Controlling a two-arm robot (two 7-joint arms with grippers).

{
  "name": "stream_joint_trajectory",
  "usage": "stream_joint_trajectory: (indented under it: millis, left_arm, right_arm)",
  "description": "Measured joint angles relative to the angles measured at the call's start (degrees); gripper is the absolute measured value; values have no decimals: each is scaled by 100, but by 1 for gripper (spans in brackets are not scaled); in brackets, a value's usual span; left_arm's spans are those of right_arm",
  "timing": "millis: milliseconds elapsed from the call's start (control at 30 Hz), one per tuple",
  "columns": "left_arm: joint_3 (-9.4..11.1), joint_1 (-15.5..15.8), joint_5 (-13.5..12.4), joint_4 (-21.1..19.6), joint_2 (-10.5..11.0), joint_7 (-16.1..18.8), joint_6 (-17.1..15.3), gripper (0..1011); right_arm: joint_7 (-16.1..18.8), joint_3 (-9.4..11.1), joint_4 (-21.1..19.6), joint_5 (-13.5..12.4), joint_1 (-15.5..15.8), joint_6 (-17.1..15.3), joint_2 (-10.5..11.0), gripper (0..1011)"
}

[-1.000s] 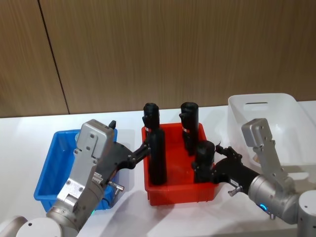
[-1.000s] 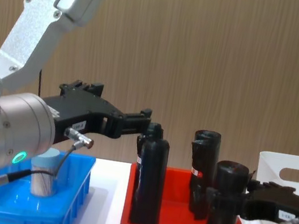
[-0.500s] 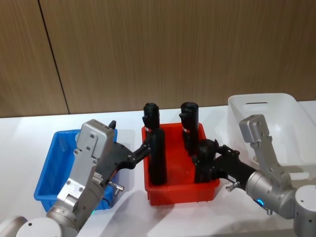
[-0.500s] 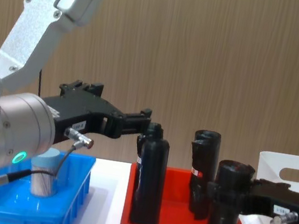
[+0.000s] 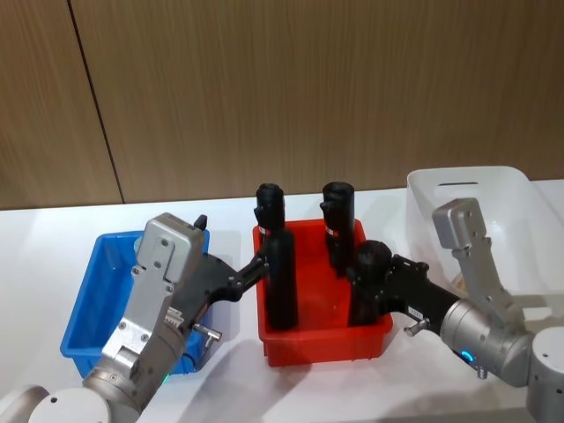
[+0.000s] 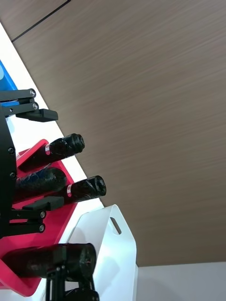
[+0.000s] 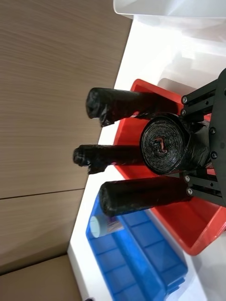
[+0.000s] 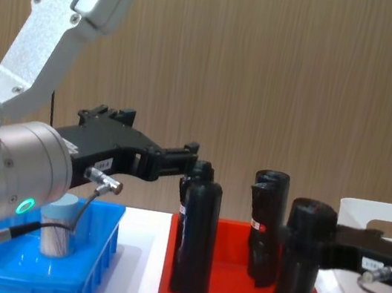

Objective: Pick the cotton swabs from the blue box and place them into the white box.

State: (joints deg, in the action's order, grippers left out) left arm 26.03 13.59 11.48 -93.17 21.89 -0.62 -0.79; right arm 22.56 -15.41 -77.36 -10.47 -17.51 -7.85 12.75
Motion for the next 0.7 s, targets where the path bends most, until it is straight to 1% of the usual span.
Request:
stream_joint_trajectory:
  millis: [100, 167, 200, 367, 500, 700]
  left_arm:
    - [0, 0, 0, 0, 0, 0, 0, 1004]
    - [0, 0, 0, 0, 0, 0, 0, 1004]
    - [0, 0, 0, 0, 0, 0, 0, 1004]
    - [0, 0, 0, 0, 0, 0, 0, 1004]
    - [0, 0, 0, 0, 0, 0, 0, 1004]
    - [0, 0, 0, 0, 0, 0, 0, 1004]
  right_arm:
    - [-3, 14, -100, -41, 22, 3, 14, 496]
    - [-23, 34, -255, -110, 47, 4, 38, 487]
    - [-23, 34, -255, -110, 47, 4, 38, 487]
    - [-89, 91, -609, -250, 74, -20, 86, 485]
    - [-181, 157, -897, -366, 77, -59, 136, 485]
    - [-341, 255, -1141, -454, 59, -92, 204, 485]
